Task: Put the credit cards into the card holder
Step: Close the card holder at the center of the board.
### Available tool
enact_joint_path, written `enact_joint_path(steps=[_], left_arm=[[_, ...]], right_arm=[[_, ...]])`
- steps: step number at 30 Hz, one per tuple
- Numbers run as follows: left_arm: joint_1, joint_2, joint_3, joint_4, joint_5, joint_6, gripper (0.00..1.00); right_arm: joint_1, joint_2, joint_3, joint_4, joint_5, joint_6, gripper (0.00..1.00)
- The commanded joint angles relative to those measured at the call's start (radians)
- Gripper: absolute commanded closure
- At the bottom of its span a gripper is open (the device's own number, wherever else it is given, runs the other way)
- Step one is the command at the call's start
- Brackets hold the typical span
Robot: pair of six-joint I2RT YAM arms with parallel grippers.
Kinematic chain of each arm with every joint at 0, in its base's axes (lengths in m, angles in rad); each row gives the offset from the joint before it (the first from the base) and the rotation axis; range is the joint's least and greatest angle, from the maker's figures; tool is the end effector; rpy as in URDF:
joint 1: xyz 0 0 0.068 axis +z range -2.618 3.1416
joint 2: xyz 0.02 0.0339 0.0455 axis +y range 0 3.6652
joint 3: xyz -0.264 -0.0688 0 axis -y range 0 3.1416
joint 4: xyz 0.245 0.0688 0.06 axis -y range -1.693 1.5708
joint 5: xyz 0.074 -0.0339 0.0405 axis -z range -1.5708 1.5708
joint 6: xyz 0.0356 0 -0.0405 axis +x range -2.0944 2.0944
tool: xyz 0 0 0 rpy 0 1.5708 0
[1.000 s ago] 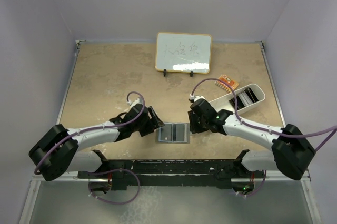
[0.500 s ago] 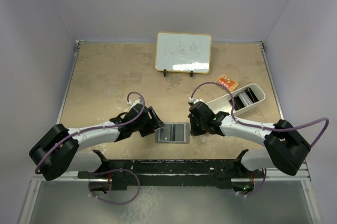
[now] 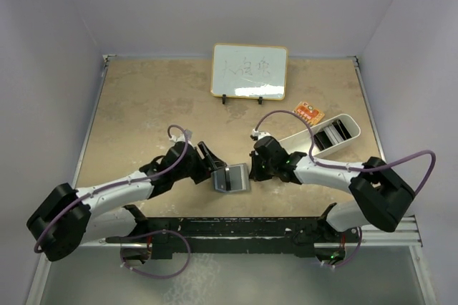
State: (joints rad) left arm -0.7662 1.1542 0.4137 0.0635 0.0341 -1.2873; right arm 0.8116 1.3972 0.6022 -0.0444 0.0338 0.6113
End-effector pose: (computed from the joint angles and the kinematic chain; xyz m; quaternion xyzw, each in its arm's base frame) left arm 0.1576 -0.1534 0.1653 -0.2252 0.8731 -0.3777 0.2105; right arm 0.1812 0.1892 0.1591 -0.0873 0.9297 0.2215 0.2811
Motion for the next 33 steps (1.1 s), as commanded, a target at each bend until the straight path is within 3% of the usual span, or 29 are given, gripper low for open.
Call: enact_joint_path(steps=[1,7,16,22,27,33], left_arm=[[-0.003,-0.080,-0.010,0.140,0.049,-0.074,0.37],[-0.004,-0.024,-0.085,0.370,0.110,-0.134,0.43],[-0.004,0.111,-0.013,0.261,0.069,0.003,0.80],[-0.003,0.154,0.030,0.172,0.023,0.074,0.75],[-0.003,0.196,0.048,0.150,0.005,0.102,0.81],[-0.003,0.254,0.061,0.137,0.020,0.128,0.81]], right_arm=[[0.015,0.051,-0.007,0.044,-0.051,0.013,1.00],[0.016,0.098,0.013,0.147,-0.093,-0.009,1.00],[0.017,0.071,0.009,0.134,-0.058,-0.019,0.99],[0.018,0.031,0.006,0.112,-0.060,-0.001,0.79],[0.017,-0.013,-0.006,0.099,-0.070,0.014,0.79],[0.015,-0.084,-0.043,0.122,-0.119,0.058,0.68]])
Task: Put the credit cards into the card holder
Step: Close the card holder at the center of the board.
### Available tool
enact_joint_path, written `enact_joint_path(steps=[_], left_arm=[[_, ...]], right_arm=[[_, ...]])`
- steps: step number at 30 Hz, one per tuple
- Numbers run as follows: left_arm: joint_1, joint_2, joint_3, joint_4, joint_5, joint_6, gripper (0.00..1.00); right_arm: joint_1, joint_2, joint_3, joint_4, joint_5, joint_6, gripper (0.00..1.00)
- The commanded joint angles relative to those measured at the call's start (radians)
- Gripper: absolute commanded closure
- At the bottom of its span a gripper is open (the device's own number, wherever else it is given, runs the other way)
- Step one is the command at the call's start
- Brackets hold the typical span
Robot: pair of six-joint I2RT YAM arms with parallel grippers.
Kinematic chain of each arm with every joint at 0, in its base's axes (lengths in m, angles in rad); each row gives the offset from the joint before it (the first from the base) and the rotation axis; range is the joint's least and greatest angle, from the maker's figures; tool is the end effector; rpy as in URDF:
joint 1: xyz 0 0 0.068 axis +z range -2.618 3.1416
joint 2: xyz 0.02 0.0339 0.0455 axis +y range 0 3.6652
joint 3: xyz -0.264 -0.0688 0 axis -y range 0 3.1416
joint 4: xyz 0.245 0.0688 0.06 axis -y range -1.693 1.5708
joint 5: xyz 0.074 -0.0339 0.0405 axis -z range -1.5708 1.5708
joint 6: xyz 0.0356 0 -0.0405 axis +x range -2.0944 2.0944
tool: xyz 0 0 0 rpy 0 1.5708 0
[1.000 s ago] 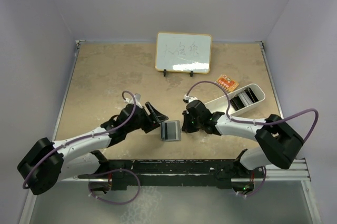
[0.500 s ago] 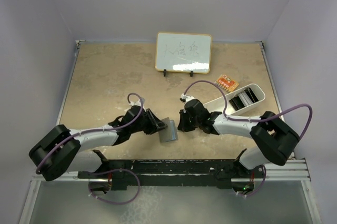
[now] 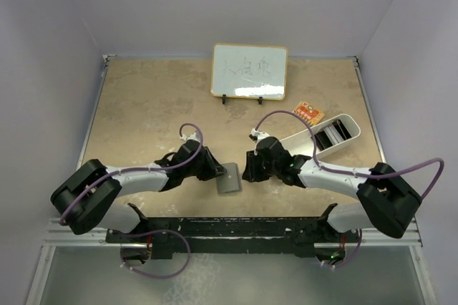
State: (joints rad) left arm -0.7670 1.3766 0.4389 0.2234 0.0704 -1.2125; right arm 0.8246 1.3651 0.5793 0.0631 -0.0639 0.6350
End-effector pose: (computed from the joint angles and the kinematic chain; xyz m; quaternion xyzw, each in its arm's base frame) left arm 0.1747 -0.1719 0.1388 -0.1866 0.8899 -0.3645 0.2010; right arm 0.1774 0.1953 0.1686 -0.0993 0.9056 0.2959 0.2871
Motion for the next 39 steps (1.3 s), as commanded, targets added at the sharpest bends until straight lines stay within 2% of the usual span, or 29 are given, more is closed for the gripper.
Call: enact_joint_path(steps=[1,6,15,27,39], left_arm=[[-0.003,0.041,0.042,-0.028,-0.015,0.057,0.81],[-0.003,0.073,0.044,-0.038,-0.026,0.062,0.83],[-0.003,0.092,0.050,-0.059,-0.035,0.057,0.84],[-0.005,0.145,0.052,-0.049,-0.012,0.029,0.86],[-0.005,0.141,0.032,-0.054,-0.004,-0.012,0.87]], right_arm=[[0.003,-0.059,-0.024,0.029,-0.016,0.039,0.68],[0.002,-0.046,-0.025,0.064,-0.022,0.060,0.70],[0.003,-0.028,-0.006,0.095,-0.054,0.060,0.88],[0.005,0.057,0.030,0.166,-0.163,0.085,0.87],[0.005,0.049,0.074,0.089,-0.096,0.075,0.89]])
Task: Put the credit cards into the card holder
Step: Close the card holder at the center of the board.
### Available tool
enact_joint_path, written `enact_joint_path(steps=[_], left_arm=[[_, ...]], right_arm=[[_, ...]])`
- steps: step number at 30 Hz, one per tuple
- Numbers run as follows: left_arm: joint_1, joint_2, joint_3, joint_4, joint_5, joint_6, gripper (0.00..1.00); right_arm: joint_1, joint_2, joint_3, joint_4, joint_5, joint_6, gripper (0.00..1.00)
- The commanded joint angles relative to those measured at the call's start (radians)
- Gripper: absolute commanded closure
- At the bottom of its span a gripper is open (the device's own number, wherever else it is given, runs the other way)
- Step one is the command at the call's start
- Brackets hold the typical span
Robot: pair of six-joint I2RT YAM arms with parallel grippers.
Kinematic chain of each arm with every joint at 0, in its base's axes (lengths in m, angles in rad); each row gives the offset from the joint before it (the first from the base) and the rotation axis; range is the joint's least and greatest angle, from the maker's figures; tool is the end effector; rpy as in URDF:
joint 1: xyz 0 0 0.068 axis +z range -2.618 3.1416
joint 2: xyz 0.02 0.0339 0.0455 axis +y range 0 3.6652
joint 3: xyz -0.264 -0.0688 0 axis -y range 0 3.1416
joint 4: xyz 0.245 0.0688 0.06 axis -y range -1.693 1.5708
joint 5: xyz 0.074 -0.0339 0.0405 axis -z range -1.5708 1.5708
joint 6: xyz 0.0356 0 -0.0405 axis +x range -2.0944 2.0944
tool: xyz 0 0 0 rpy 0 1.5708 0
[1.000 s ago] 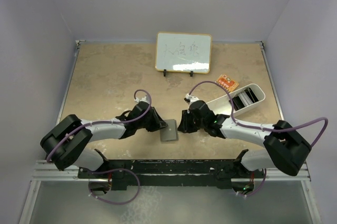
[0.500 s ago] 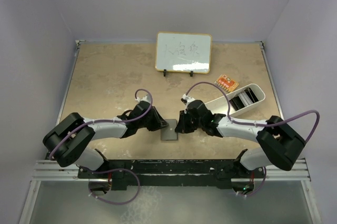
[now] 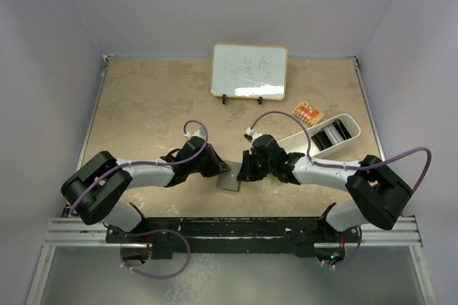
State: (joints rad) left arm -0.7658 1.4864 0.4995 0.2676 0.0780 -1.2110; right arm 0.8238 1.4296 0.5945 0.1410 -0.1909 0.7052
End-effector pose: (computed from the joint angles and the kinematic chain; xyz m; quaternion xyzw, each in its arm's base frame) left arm 0.1893 -0.1858 0.1331 -0.1852 0.8911 -0.3642 0.1973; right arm 0.1822 0.2067 0.1638 -0.0938 0.8974 0.3547 0.2452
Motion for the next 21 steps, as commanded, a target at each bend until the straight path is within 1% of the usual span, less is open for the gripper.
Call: enact_joint_path(steps=[1,6,8,16,19,21], left_arm=[[-0.006,0.026,-0.029,-0.097,-0.013,-0.018,0.86],[-0.007,0.041,-0.005,-0.116,-0.011,-0.018,0.86],[-0.009,0.048,-0.009,-0.098,-0.005,-0.026,0.86],[-0.023,0.047,-0.024,-0.065,-0.006,-0.051,0.86],[-0.023,0.032,-0.030,-0.068,-0.006,-0.056,0.85],[-0.023,0.009,-0.026,-0.081,-0.007,-0.056,0.83]], right_arm=[[0.005,-0.020,0.065,-0.001,0.038,0.004,0.89],[0.005,-0.044,0.080,-0.022,0.063,0.004,0.89],[0.005,-0.042,0.082,-0.018,0.059,0.003,0.89],[0.005,0.033,0.102,0.016,0.015,0.006,0.89],[0.005,0.067,0.128,-0.037,0.048,-0.011,0.88],[0.005,0.094,0.153,-0.087,0.067,-0.036,0.88]])
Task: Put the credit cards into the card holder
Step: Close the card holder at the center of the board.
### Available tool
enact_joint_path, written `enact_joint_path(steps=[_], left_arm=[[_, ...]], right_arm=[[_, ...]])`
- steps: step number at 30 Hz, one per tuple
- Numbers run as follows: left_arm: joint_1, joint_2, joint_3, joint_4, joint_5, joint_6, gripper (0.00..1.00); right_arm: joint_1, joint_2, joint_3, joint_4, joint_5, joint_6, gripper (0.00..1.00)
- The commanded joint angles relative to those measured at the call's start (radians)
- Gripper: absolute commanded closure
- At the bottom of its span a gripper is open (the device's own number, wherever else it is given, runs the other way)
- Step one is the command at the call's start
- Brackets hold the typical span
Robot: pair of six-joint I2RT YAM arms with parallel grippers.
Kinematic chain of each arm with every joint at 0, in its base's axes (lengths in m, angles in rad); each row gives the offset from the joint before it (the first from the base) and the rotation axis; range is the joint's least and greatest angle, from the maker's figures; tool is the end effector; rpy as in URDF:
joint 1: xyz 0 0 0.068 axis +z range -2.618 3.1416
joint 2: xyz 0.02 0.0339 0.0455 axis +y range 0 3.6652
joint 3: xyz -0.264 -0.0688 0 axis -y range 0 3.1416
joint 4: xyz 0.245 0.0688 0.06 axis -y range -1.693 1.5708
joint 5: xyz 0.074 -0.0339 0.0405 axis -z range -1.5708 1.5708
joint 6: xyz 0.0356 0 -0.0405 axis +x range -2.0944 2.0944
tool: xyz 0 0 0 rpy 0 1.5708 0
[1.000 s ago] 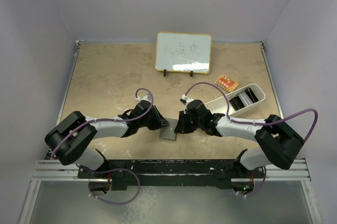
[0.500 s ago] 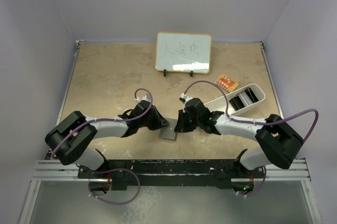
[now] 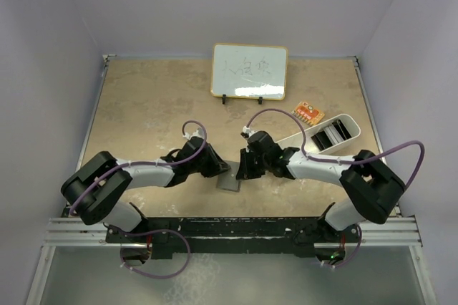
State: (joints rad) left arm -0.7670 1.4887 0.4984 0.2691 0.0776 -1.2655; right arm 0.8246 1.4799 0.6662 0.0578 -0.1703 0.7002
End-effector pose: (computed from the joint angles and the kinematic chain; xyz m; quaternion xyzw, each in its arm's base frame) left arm 0.1890 -0.1860 0.1324 -0.2091 0.8862 -0.3687 0.1868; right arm 0.1906 0.2150 0.1647 -0.0905 0.9109 0.3292 0.2316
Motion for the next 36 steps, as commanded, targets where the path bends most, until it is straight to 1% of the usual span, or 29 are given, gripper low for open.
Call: enact_joint_path(steps=[1,9,12,15,17,19,22,25,31,34,36], left_arm=[[-0.022,-0.009,-0.022,-0.094,-0.009,0.000,0.83],[-0.022,-0.113,0.017,-0.237,-0.078,0.045,0.78],[-0.022,-0.097,0.008,-0.202,-0.064,0.048,0.78],[-0.021,-0.044,0.005,-0.174,-0.042,0.047,0.78],[-0.022,-0.020,-0.005,-0.159,-0.037,0.045,0.79],[-0.022,-0.007,-0.010,-0.156,-0.034,0.044,0.81],[-0.022,-0.009,-0.005,-0.176,-0.042,0.044,0.82],[-0.021,-0.019,0.009,-0.219,-0.067,0.051,0.82],[-0.021,-0.013,0.009,-0.250,-0.083,0.060,0.82],[-0.021,-0.005,0.003,-0.244,-0.072,0.059,0.82],[-0.022,-0.005,-0.001,-0.239,-0.070,0.057,0.82]], right_arm=[[0.005,0.055,0.089,-0.025,0.059,-0.042,0.88],[0.004,0.091,0.099,-0.101,0.088,-0.100,0.88],[0.003,0.113,0.118,-0.108,0.097,-0.125,0.89],[0.004,0.130,0.162,-0.150,0.106,-0.176,0.89],[0.004,0.125,0.178,-0.137,0.099,-0.202,0.89],[0.004,0.122,0.200,-0.132,0.043,-0.211,0.89],[0.005,0.106,0.218,-0.157,0.014,-0.209,0.88],[0.003,0.077,0.222,-0.184,0.044,-0.194,0.86],[0.003,0.051,0.230,-0.217,0.101,-0.184,0.86],[0.003,0.046,0.230,-0.212,0.099,-0.175,0.87],[0.004,0.041,0.230,-0.181,0.076,-0.169,0.87]])
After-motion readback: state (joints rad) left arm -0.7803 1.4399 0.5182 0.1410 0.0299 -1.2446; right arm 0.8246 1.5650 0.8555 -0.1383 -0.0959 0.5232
